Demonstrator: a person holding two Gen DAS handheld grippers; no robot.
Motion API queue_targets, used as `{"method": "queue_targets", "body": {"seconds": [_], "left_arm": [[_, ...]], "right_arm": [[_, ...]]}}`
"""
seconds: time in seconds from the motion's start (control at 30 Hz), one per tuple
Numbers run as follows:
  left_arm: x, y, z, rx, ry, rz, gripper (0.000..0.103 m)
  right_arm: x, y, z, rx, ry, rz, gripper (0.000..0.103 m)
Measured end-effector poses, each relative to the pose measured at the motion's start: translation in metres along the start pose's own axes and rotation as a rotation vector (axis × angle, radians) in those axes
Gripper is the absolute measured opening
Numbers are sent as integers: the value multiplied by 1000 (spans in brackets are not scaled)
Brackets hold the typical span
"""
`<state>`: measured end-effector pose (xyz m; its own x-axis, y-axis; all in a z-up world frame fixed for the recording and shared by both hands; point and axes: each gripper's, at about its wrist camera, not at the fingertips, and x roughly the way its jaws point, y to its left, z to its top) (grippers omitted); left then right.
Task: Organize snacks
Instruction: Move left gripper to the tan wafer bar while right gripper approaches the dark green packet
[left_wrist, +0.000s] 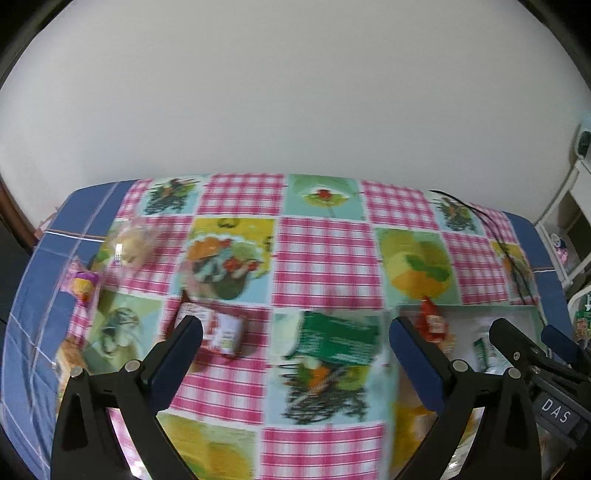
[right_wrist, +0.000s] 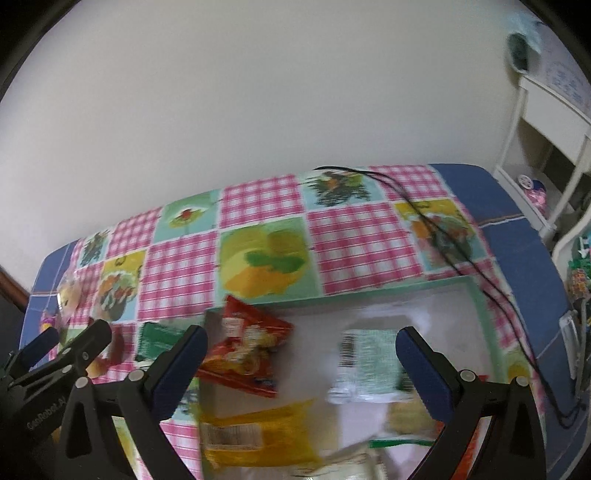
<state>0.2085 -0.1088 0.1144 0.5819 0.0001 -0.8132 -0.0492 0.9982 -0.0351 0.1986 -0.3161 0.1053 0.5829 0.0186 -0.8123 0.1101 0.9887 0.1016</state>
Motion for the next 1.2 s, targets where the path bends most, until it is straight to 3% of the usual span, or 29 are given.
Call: {"method": "queue_targets", "body": {"seconds": [0.37, 0.63, 0.93, 1.13, 1.2], "left_arm": [[-7, 97, -3, -71, 13, 58, 101], [3, 160, -14, -112, 74, 136, 101], [34, 227, -45, -214, 194, 240, 101], [53, 238, -60, -242, 255, 223, 99], [55, 235, -61, -233, 256, 228, 91]], "right_arm": [[10, 100, -12, -126, 19, 103, 103], [34, 148, -22, -186, 63, 103, 103], [68, 150, -32, -166, 106, 54, 103], [79, 150, -34, -158, 116, 41, 100], [81, 150, -35, -155, 110, 39, 98]]}}
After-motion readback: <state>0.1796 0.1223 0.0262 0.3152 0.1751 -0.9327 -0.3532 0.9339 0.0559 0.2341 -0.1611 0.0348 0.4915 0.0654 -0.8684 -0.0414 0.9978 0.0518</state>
